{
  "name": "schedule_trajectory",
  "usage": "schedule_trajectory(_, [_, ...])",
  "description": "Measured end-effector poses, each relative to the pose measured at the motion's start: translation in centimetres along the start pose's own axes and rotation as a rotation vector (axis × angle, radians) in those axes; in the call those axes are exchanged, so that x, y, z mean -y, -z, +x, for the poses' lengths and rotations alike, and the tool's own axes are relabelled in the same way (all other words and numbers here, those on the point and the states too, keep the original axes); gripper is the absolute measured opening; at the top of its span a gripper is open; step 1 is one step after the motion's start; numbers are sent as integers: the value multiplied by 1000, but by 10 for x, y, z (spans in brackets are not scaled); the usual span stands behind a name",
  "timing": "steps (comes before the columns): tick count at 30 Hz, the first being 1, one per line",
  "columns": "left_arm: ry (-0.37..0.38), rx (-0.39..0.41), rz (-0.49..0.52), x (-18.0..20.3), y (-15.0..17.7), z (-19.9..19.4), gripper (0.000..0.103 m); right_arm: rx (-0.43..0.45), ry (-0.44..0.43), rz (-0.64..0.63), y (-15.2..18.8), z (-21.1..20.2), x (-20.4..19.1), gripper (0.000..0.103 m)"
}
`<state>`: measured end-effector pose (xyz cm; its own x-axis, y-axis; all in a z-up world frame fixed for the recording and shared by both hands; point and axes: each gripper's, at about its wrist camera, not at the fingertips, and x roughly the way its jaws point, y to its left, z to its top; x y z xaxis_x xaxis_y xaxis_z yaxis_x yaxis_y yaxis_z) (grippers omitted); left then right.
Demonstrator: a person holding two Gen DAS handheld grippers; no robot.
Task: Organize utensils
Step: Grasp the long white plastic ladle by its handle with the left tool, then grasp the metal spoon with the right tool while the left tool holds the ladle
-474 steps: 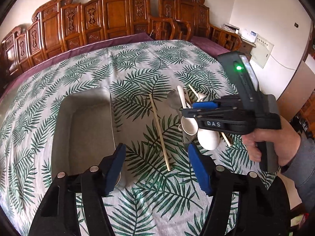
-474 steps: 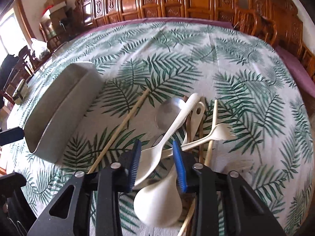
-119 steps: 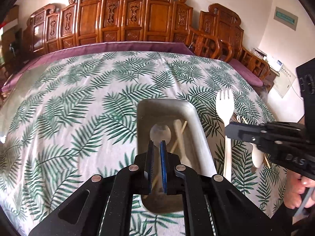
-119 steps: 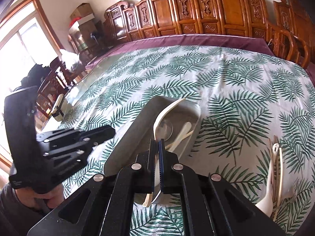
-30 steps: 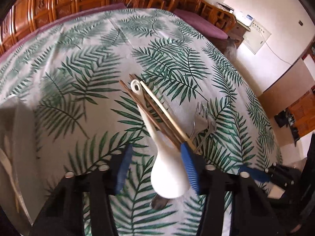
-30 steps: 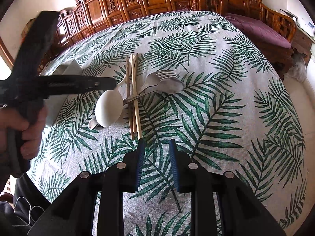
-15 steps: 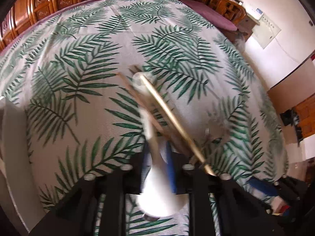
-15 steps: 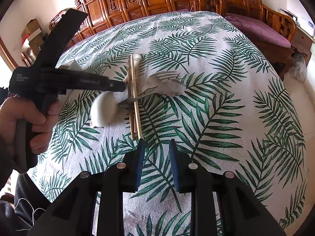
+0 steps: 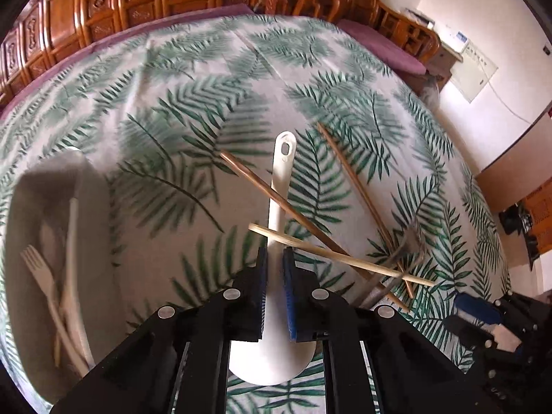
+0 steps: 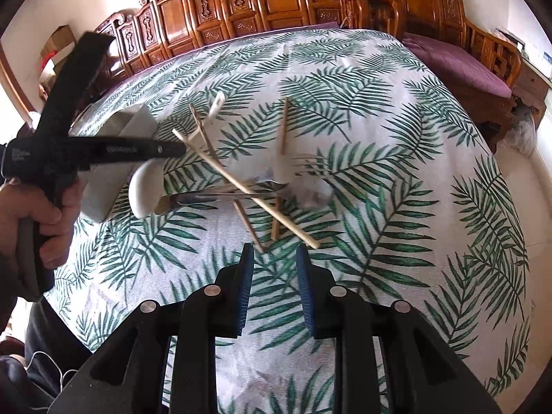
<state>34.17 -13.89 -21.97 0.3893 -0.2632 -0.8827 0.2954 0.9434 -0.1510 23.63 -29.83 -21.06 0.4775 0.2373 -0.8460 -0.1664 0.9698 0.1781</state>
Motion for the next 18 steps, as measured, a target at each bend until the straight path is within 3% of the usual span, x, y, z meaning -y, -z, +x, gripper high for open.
schedule_trajectory(11, [-42,158,-13,-32,-16,-66,8,11,18,-16,-11,-1,-14,27])
schedule_trajectory(18, [-37,205,5,-45,-1,-101,8,-6,26,-50,-14,12,-17,27])
